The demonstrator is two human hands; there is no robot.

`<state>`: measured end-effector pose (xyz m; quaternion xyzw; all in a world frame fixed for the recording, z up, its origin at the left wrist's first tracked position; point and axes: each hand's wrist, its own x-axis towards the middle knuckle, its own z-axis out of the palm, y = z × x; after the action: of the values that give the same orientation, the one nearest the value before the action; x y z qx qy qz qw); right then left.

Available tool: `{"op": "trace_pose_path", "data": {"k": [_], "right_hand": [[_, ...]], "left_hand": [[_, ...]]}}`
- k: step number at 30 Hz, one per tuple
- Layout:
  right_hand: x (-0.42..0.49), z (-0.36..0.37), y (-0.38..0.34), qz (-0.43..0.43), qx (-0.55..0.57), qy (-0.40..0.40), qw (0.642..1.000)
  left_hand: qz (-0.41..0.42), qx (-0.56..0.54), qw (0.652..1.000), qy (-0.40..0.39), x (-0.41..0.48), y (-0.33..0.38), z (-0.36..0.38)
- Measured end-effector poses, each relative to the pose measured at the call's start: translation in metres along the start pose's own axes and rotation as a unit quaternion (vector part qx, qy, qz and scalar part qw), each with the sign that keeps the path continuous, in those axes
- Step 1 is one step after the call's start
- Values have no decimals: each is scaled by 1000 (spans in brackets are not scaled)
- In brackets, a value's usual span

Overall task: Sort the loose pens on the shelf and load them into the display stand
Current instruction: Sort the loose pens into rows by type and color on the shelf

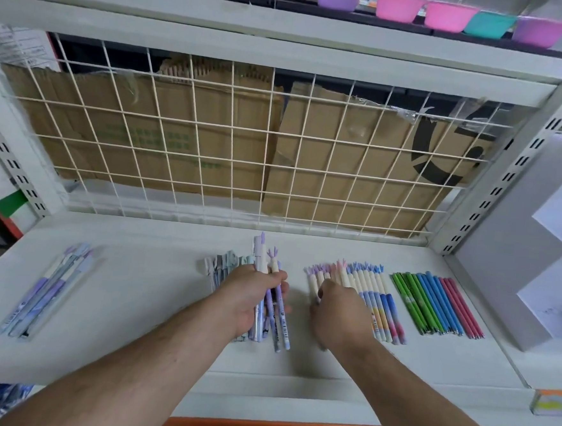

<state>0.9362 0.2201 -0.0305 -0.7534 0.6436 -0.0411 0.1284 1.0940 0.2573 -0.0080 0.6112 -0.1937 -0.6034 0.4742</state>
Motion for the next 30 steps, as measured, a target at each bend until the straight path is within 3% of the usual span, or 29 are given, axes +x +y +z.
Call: {"op": "trace_pose_path", "data": {"k": [2, 5, 8, 18, 21, 27, 30], "right_hand": [[-4, -2, -1, -3, 94, 1, 996], [-15, -11, -7, -21, 307, -16, 951], [-26, -17, -11, -35, 398, -54, 915], [-22, -18, 2, -17, 317, 8, 948], [-10, -21, 13, 30, 251, 13, 967], [1, -15, 20, 12, 85, 4, 996], [-1, -17, 16, 18, 105, 7, 994]], "left_hand": [[9, 4, 1000, 3, 2, -1, 1], [15, -7, 1000, 1, 0, -1, 7], [14, 25, 1000, 3, -2, -2, 14], [-14, -1, 999, -31, -9, -3, 29], [-25, -27, 999, -14, -6, -4, 26], [-43, -46, 997, -35, -11, -4, 18], [-41, -60, 996, -51, -12, -3, 16]]}}
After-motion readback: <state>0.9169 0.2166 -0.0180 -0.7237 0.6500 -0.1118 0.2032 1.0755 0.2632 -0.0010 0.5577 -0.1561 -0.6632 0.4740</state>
